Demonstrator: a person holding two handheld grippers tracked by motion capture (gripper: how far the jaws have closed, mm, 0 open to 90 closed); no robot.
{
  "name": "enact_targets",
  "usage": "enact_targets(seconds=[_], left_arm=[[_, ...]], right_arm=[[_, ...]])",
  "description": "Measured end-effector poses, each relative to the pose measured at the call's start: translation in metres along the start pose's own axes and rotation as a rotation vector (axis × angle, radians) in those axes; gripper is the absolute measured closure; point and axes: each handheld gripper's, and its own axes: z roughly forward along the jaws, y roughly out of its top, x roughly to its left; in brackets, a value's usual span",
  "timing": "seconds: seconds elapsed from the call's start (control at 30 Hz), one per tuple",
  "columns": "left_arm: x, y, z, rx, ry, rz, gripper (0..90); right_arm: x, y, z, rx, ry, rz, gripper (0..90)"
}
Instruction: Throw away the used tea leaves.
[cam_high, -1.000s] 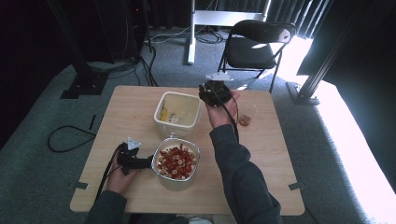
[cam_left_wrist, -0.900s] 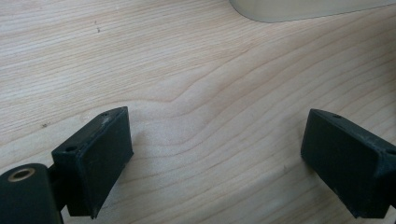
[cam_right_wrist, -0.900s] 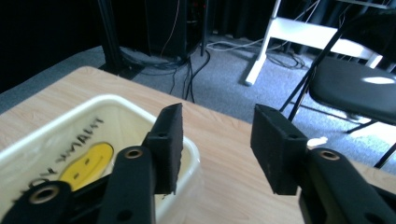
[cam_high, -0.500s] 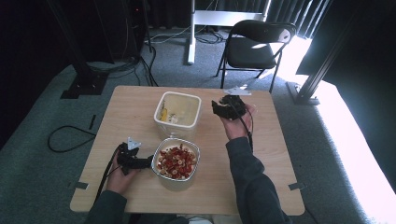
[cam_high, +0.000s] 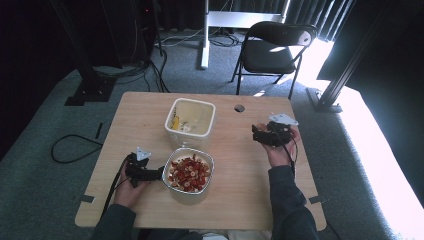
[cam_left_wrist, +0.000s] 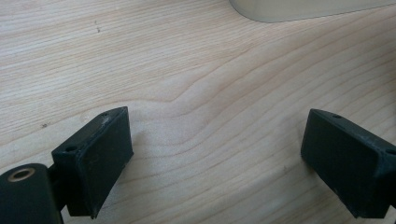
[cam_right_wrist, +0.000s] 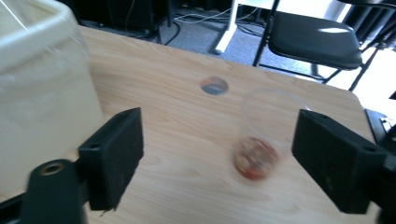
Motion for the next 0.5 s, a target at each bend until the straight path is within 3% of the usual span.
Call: enact_targets(seconds=[0.17,0.33,0.5], left_arm=[[0.000,0.000,0.000,0.001,0.000,0.001,9.5],[0.000,0.000,0.000,0.001,0.000,0.001,9.5],[0.000,0.000,0.000,0.001,0.000,0.002,9.5]], right_arm=[[-0.022,-0.016,0.010,0.006,0.003,0.038,12.6],[-0.030,-0.022,0.029,0.016,0.000,0.038,12.7],[-0.039,-0.031,0.064,0.023,0.009,0.073,13.5]])
